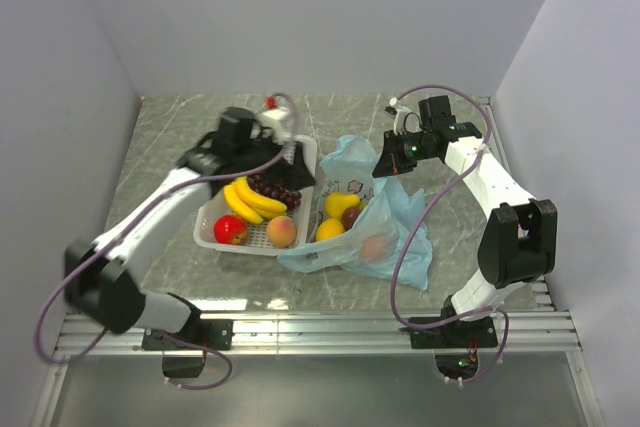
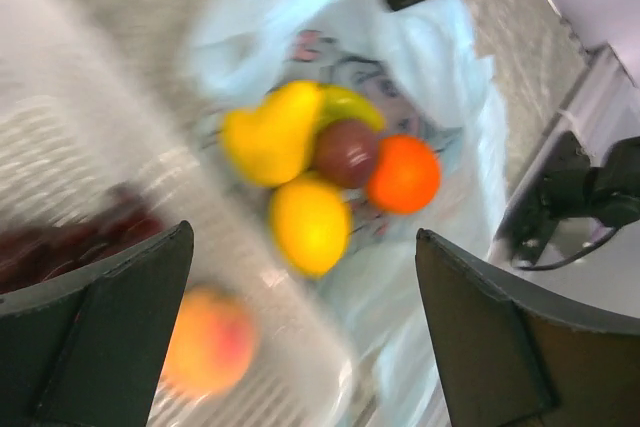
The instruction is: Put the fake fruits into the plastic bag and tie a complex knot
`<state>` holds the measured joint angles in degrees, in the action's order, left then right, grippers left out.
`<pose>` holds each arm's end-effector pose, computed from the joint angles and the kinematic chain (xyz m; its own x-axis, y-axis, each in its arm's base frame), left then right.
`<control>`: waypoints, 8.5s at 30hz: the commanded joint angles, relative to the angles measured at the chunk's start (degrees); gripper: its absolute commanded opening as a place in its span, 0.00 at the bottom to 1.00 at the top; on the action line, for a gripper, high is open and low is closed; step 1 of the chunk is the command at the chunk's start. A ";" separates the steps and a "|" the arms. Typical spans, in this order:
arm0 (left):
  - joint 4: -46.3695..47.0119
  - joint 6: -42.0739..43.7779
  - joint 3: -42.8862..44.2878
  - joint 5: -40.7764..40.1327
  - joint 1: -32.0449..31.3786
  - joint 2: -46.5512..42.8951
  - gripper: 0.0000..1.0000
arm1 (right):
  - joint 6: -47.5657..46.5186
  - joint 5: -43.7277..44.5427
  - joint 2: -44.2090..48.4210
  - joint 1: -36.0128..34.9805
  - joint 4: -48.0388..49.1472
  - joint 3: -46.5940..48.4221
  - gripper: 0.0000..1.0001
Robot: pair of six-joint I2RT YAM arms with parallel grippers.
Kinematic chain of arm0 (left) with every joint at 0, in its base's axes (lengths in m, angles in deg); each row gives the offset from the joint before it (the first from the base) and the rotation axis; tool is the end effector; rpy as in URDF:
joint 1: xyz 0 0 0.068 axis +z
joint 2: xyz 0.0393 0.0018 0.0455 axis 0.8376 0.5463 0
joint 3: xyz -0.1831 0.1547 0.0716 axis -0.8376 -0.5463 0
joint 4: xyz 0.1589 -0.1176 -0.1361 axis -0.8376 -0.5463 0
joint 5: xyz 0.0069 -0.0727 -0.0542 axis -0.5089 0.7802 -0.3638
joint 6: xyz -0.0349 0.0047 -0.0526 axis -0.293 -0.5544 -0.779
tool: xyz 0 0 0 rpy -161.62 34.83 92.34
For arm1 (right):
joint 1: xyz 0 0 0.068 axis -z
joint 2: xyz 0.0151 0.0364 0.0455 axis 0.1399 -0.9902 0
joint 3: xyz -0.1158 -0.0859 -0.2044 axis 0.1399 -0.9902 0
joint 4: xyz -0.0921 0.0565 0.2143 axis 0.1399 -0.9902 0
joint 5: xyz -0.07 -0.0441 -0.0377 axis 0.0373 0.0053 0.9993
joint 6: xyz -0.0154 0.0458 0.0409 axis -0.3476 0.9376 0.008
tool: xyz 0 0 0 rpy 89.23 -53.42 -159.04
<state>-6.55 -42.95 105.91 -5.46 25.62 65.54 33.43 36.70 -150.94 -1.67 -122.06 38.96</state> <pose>0.2578 -0.1831 0.3016 -0.6504 0.1656 -0.7413 0.6584 0.6095 -0.4416 0.3130 0.0859 0.2587 -0.7710 -0.2021 -0.6039 -0.5600 0.6667 0.4918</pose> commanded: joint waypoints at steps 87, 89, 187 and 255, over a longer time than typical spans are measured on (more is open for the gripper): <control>-2.66 8.40 2.80 -24.01 -5.47 12.74 0.80 | 2.09 2.14 1.94 -0.22 0.09 3.56 0.00; -3.80 8.32 4.21 -25.50 -5.21 15.73 0.75 | 1.92 2.23 2.11 -0.22 -0.27 3.65 0.00; -8.81 31.94 11.52 9.30 7.27 -22.48 0.00 | 2.96 22.24 6.75 2.49 -2.39 41.20 0.00; -19.71 18.51 50.09 14.83 -8.20 33.32 0.49 | 20.11 40.82 41.05 4.44 40.25 -21.93 0.00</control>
<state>-28.96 -23.74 156.18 6.52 17.66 99.57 53.83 75.65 -109.54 2.68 -87.40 17.36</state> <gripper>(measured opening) 0.528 0.009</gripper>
